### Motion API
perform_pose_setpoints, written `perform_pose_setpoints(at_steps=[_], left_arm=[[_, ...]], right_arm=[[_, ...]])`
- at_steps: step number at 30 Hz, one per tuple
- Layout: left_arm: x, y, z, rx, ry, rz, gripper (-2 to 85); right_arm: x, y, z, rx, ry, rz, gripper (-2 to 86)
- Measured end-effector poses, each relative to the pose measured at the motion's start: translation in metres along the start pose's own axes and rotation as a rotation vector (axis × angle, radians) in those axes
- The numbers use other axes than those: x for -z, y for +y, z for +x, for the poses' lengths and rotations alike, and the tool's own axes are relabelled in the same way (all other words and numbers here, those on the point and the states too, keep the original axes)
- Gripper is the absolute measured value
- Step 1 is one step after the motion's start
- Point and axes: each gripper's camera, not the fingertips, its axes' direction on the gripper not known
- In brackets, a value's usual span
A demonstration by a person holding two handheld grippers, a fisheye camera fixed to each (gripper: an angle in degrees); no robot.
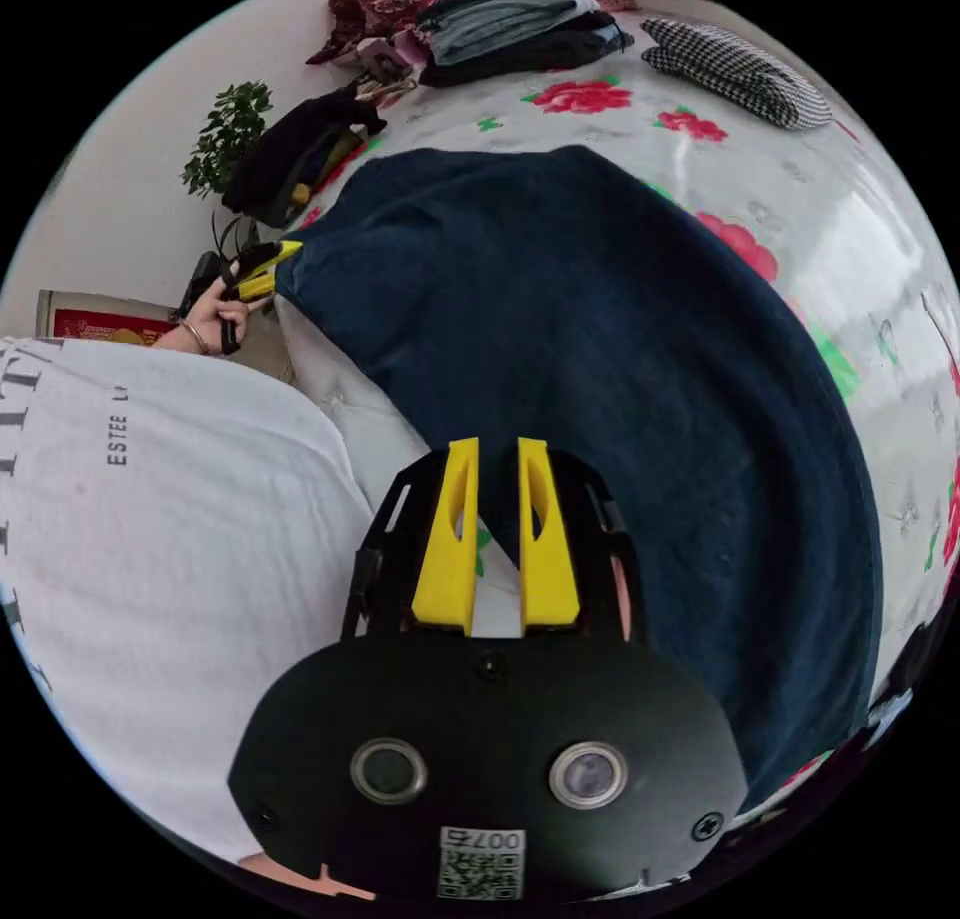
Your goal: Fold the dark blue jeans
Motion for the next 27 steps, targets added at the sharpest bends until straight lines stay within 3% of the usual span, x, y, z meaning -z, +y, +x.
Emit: perform_pose_setpoints(at_steps=[1,4,9,12,18,22,27], left_arm=[[-0.003,-0.007,-0.009,0.043,0.062,-0.001,6.2],[0.009,-0.008,-0.015,0.108,0.127,0.080,2.6],[0.049,0.038,0.003,0.089,0.135,0.330,1.1],[0.075,0.064,0.011,0.066,0.105,0.423,0.9],[0.069,0.096,0.145,-0.393,-0.045,0.329,1.6],[-0.010,0.149,0.290,-0.818,-0.142,0.171,2.0],[-0.152,0.257,0.413,-1.225,-0.105,-0.071,4.1]], right_arm=[[-0.011,0.003,-0.001,-0.014,0.004,-0.038,4.1],[-0.010,0.025,-0.006,-0.026,0.074,0.085,2.8],[0.012,0.029,0.020,-0.186,-0.121,0.068,0.2],[0.057,0.060,0.018,-0.201,-0.197,0.279,-0.1],[0.122,0.161,0.061,-0.393,-0.324,0.526,-0.2],[0.159,0.231,0.092,-0.511,-0.296,0.655,-0.2],[0.204,0.340,0.130,-0.731,-0.191,0.861,0.0]])
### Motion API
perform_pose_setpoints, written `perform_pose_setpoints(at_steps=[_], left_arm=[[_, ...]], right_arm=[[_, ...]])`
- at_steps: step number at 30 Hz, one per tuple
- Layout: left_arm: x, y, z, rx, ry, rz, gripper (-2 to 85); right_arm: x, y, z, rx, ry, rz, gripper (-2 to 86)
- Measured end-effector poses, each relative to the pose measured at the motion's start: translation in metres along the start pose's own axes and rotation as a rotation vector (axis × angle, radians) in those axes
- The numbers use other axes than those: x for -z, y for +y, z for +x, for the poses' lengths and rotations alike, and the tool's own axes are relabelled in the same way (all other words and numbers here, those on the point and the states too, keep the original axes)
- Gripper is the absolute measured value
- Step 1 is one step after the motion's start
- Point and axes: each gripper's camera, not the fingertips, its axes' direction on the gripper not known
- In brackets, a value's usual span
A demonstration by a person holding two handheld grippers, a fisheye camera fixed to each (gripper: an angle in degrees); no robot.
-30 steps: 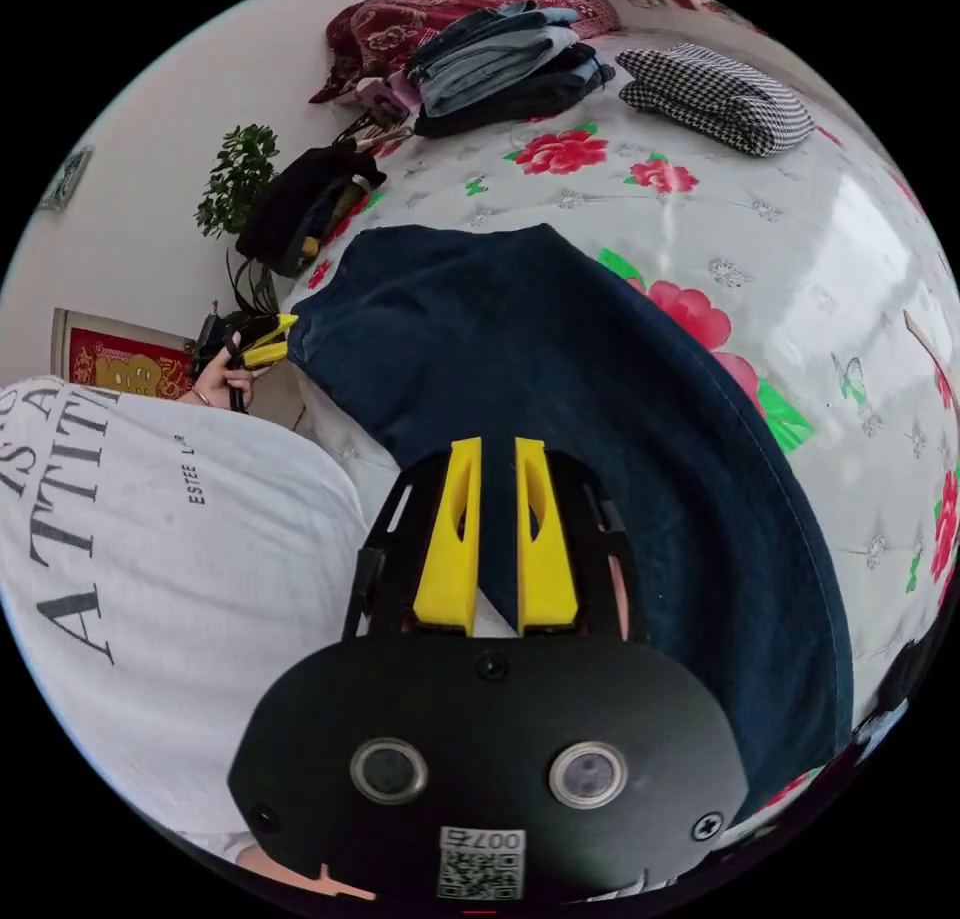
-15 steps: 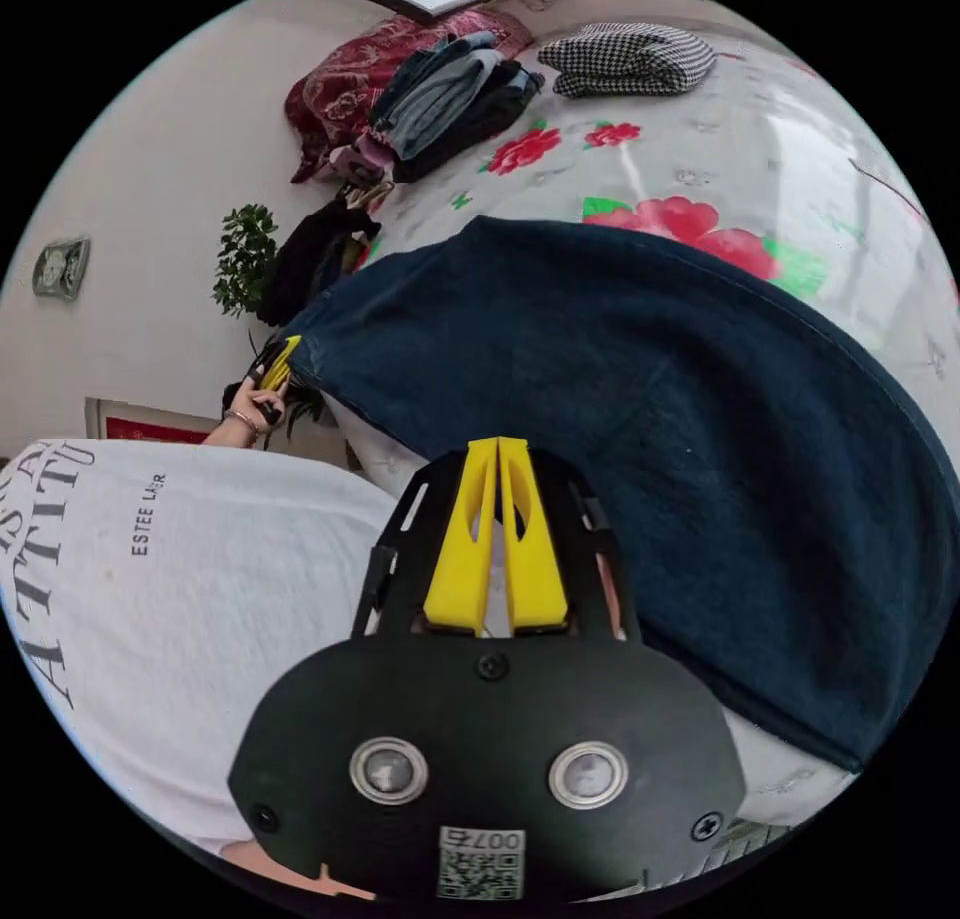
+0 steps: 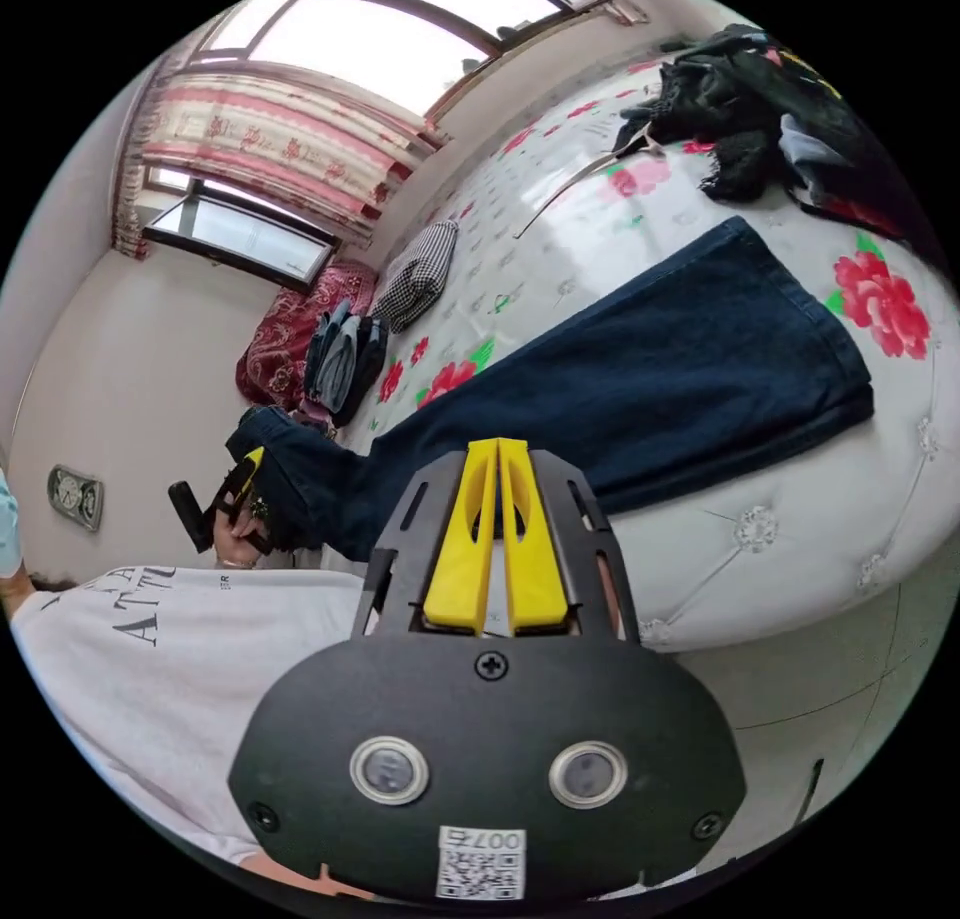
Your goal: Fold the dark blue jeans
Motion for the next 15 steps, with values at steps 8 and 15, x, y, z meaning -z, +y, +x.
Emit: perform_pose_setpoints(at_steps=[8,15], left_arm=[[-0.203,0.015,0.156,-0.265,0.270,-0.383,7.0],[-0.184,0.043,0.116,-0.160,0.087,-0.403,7.8]], right_arm=[[0.082,0.014,0.092,-0.249,0.142,0.186,4.5],[0.104,-0.012,0.163,-0.459,0.205,0.277,9.4]])
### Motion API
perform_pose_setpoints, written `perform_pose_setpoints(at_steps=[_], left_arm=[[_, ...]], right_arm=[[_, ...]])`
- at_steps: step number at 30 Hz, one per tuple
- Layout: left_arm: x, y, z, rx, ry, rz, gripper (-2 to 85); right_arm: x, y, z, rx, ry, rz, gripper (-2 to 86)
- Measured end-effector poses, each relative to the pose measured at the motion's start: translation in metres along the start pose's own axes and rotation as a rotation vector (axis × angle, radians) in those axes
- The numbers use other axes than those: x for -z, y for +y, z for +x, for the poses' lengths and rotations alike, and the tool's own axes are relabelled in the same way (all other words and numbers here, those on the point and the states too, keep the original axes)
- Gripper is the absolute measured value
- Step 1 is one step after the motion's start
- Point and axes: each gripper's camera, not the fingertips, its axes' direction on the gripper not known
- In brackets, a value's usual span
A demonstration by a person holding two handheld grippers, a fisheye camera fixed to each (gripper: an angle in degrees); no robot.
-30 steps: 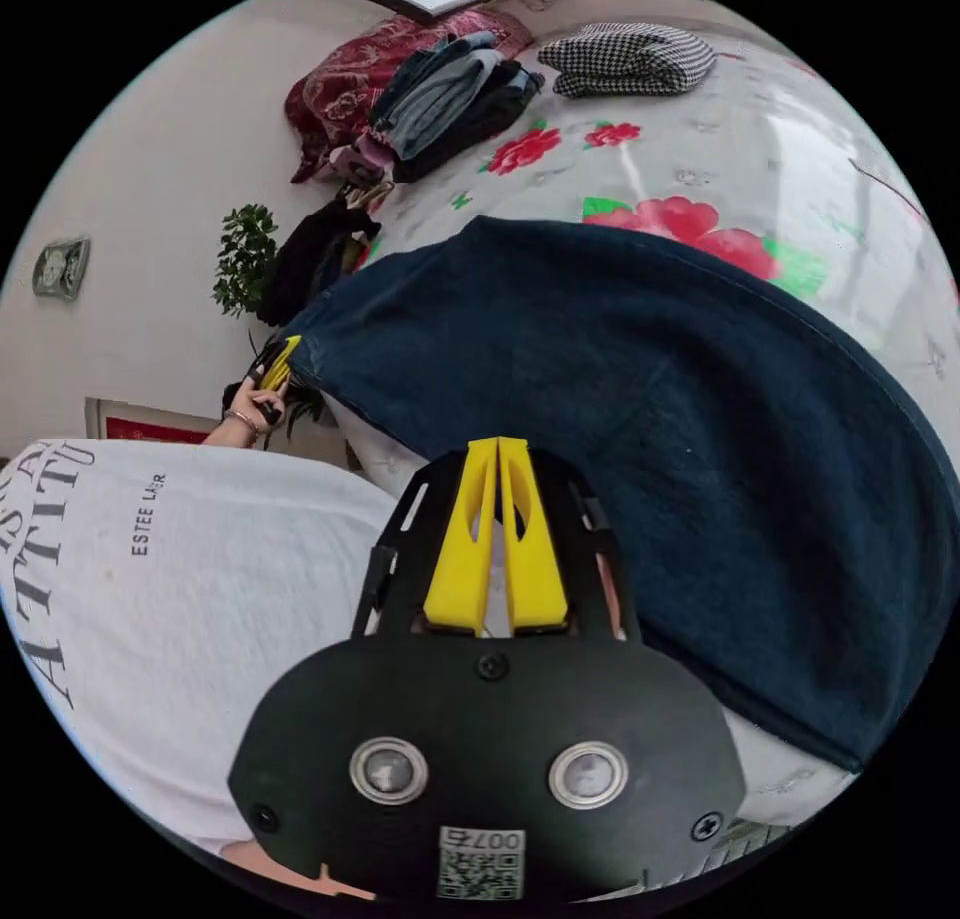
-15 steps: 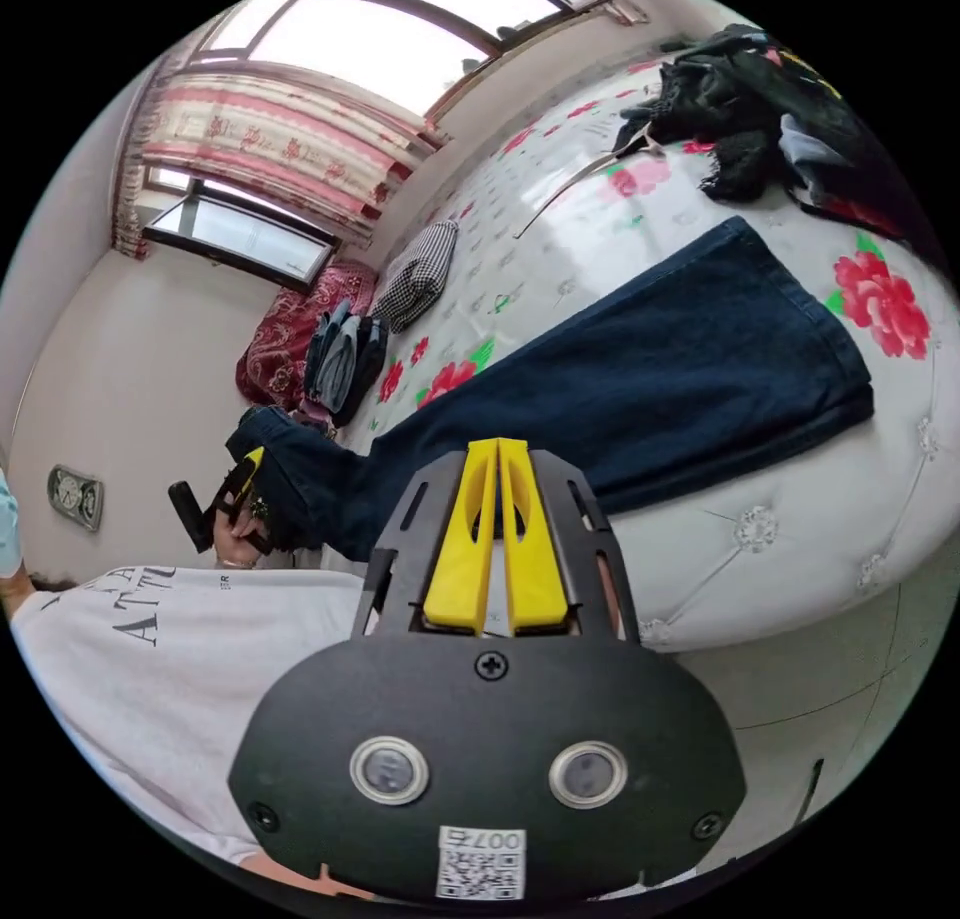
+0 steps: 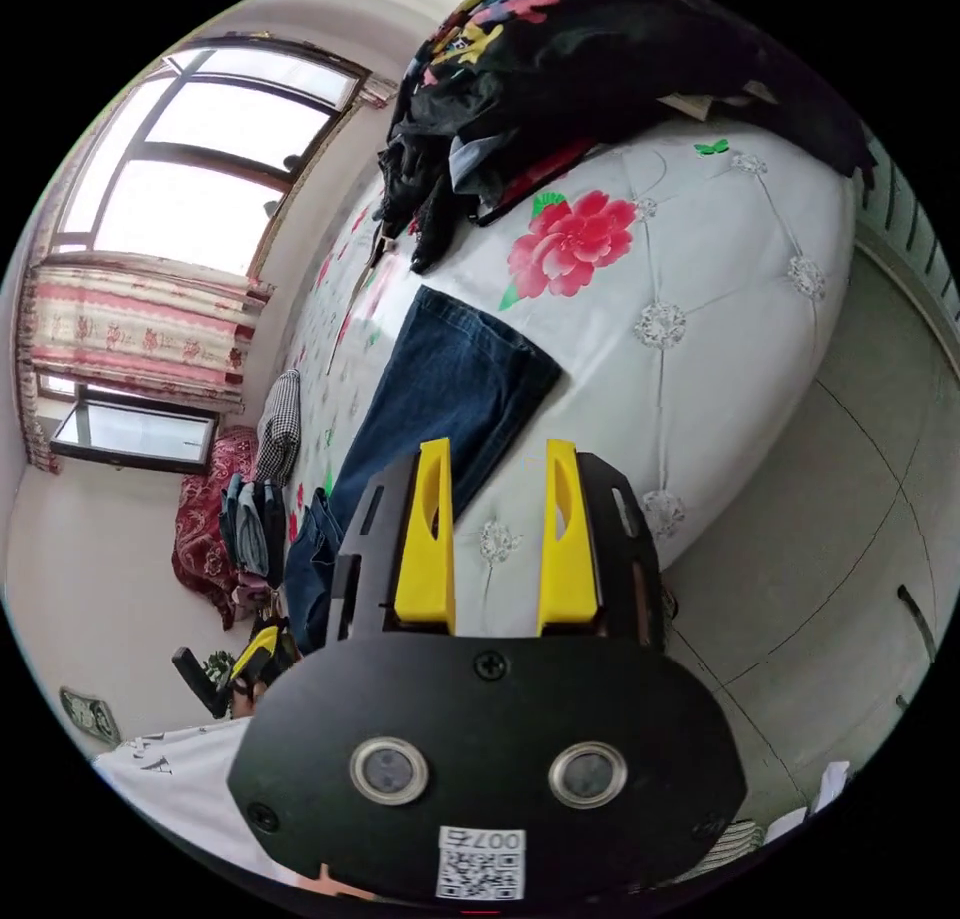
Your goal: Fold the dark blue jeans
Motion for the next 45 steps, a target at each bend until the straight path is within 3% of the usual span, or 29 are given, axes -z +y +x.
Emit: perform_pose_setpoints(at_steps=[6,13,19,24,27,28,30,33,37,41,43,45], left_arm=[[-0.032,0.007,-0.002,0.048,-0.001,-0.046,9.7],[-0.012,0.048,-0.055,0.284,-0.022,0.043,8.5],[0.025,0.139,-0.135,0.578,-0.020,0.148,8.4],[0.044,0.193,-0.185,0.709,-0.018,0.225,8.2],[0.048,0.216,-0.213,0.741,-0.015,0.244,8.2],[0.046,0.226,-0.225,0.753,0.000,0.241,8.1],[0.041,0.240,-0.243,0.780,0.029,0.228,8.2],[0.036,0.261,-0.269,0.806,0.077,0.228,8.3],[0.022,0.271,-0.301,0.775,0.141,0.186,9.6],[-0.002,0.254,-0.328,0.705,0.214,0.135,12.7],[-0.026,0.232,-0.345,0.649,0.296,0.087,15.6],[-0.047,0.217,-0.357,0.626,0.340,0.017,17.4]], right_arm=[[-0.023,-0.028,-0.005,-0.079,0.028,0.033,8.9],[-0.046,-0.059,-0.057,0.001,-0.079,-0.034,2.4],[-0.044,-0.014,-0.261,0.630,-0.279,-0.087,0.8],[-0.095,0.141,-0.434,1.197,-0.462,-0.348,1.3],[-0.171,0.238,-0.473,1.357,-0.485,-0.594,2.6],[-0.191,0.256,-0.475,1.369,-0.473,-0.663,2.9],[-0.278,0.319,-0.465,1.375,-0.337,-1.002,4.0],[-0.314,0.332,-0.443,1.279,-0.337,-1.172,4.8],[-0.291,0.275,-0.428,1.163,-0.360,-0.957,5.8],[-0.292,0.206,-0.372,0.943,-0.181,-0.664,6.9],[-0.331,0.202,-0.342,0.898,0.023,-0.723,7.4],[-0.348,0.189,-0.321,0.742,-0.031,-0.747,8.3]])
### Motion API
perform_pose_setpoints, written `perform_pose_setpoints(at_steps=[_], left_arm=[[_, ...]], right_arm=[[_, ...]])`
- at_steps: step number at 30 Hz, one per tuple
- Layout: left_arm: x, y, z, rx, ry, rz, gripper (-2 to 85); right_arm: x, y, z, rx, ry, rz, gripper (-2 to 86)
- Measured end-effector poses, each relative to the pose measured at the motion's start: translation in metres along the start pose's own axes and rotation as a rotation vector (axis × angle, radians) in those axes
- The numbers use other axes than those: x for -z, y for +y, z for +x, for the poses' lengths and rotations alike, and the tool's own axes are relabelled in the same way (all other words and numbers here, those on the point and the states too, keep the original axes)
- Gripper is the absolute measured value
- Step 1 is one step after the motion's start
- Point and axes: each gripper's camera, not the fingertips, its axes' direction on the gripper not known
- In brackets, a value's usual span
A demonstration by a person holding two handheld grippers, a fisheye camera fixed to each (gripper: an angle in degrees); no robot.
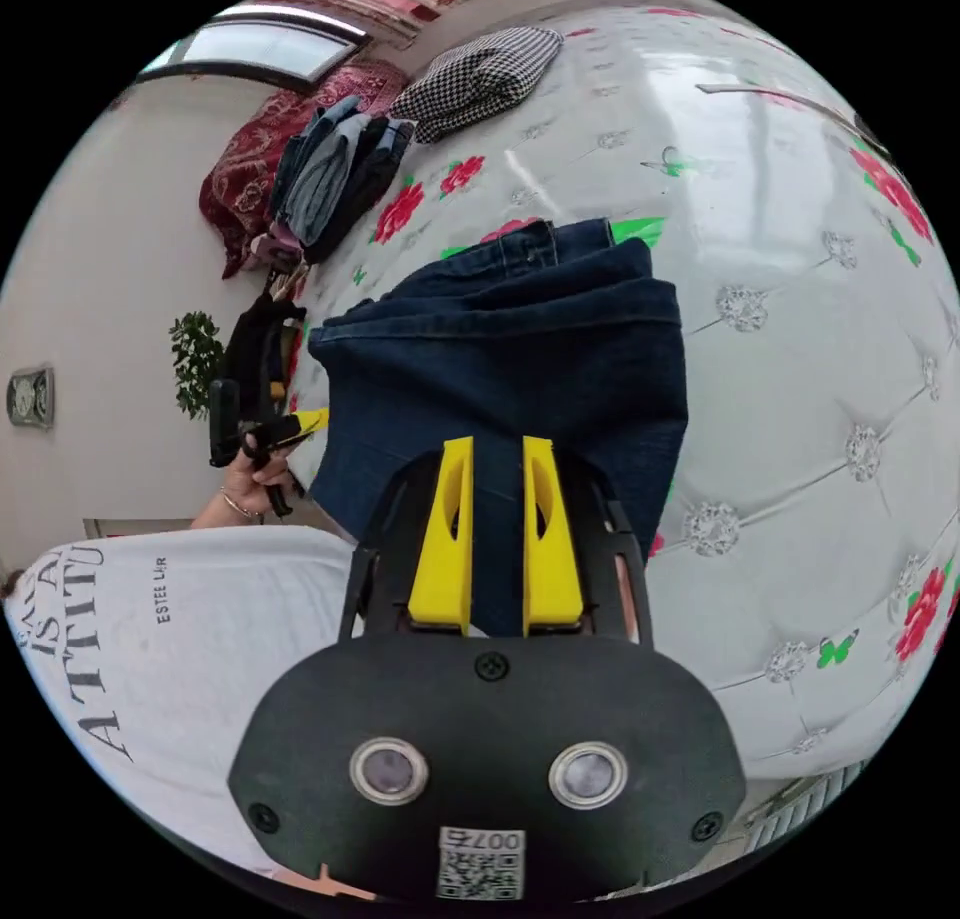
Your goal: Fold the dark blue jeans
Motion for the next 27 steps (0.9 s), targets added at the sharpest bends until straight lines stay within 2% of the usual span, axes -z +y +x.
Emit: perform_pose_setpoints(at_steps=[3,6,8,11,12,14,16,20,23,27], left_arm=[[-0.023,-0.024,-0.005,-0.036,-0.018,-0.116,17.8],[-0.030,-0.031,-0.007,-0.085,-0.044,-0.165,15.2],[-0.035,-0.034,-0.016,-0.082,0.021,-0.181,11.2],[-0.039,-0.037,-0.019,-0.051,0.044,-0.197,6.8],[-0.037,-0.037,-0.017,-0.047,0.044,-0.188,6.2],[-0.026,-0.036,-0.005,-0.042,0.058,-0.120,5.0],[-0.015,-0.039,0.005,-0.053,0.105,-0.053,4.9],[0.002,-0.065,0.035,-0.096,0.182,0.094,4.8],[0.032,-0.119,0.078,-0.195,0.203,0.317,4.8],[0.053,-0.193,0.108,-0.168,0.071,0.581,5.2]], right_arm=[[0.036,0.006,0.011,-0.053,-0.097,0.156,9.7],[0.062,0.021,0.037,-0.114,0.003,0.246,10.7],[0.052,0.019,0.065,-0.183,0.026,0.173,10.8],[0.011,0.006,0.097,-0.256,-0.103,0.040,9.0],[0.010,0.002,0.101,-0.315,-0.040,0.062,7.0],[0.008,-0.014,0.102,-0.305,-0.066,0.046,4.1],[0.018,-0.038,0.091,-0.248,-0.026,0.044,2.1],[0.075,-0.151,0.029,0.050,0.044,0.074,0.6],[0.124,-0.255,-0.044,0.307,0.208,0.123,0.4],[0.176,-0.401,-0.144,0.552,0.379,0.222,0.7]])
